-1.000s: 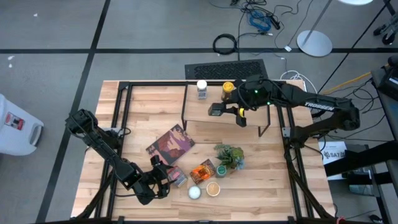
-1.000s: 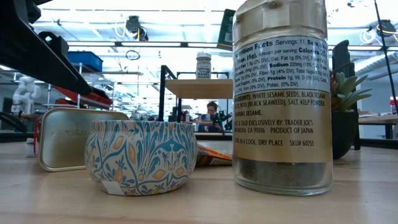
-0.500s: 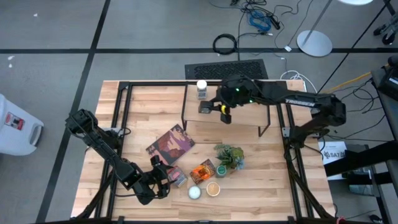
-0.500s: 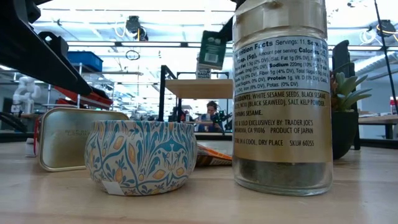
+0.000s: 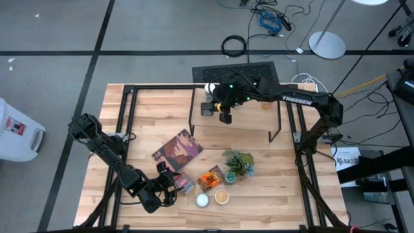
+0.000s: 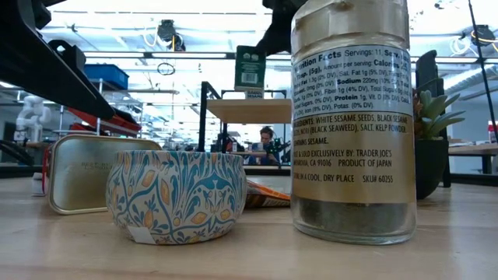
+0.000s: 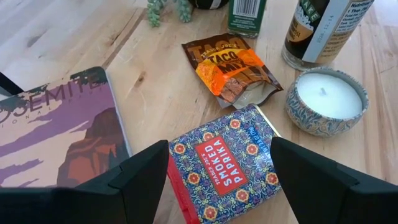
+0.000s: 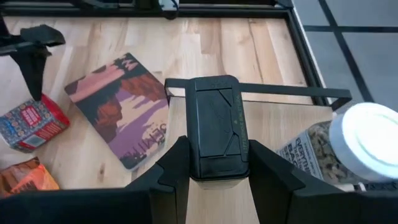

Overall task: Shelf spices
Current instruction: Put the black seasoning can on the shelf

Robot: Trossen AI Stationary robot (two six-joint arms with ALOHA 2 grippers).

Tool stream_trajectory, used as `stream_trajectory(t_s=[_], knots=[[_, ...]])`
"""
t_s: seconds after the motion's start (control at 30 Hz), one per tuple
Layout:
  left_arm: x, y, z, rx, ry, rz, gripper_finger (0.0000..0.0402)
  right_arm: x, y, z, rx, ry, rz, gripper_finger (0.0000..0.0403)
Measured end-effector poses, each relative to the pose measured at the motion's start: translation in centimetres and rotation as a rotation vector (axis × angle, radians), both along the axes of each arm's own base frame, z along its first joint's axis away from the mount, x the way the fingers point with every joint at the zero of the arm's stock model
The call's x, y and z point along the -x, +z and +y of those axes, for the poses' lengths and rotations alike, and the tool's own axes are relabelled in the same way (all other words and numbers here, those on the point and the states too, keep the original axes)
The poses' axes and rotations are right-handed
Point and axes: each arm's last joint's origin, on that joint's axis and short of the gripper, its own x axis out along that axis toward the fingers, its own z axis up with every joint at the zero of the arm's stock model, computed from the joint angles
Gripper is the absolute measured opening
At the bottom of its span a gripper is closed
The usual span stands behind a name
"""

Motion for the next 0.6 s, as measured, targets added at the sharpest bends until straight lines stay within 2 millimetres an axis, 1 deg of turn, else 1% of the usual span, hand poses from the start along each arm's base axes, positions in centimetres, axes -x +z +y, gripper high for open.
stream_trajectory(t_s=[0.17, 0.37, 0.6], knots=[[0.0, 0.0, 0.0, 0.001, 0.0, -0.001, 0.029, -1.0, -0.8, -0.4, -0.013, -0.002, 0.027, 0.0113], [0.0, 0.0, 0.0, 0.0, 0.0, 0.0, 0.029, -1.3, -1.4, -0.9, -0.022, -0.018, 0.039, 0.0113], [0.0, 0.0, 0.0, 0.002, -0.002, 0.001, 0.029, -1.3, -1.3, -0.9, -0.027, -0.027, 0.03, 0.0117]])
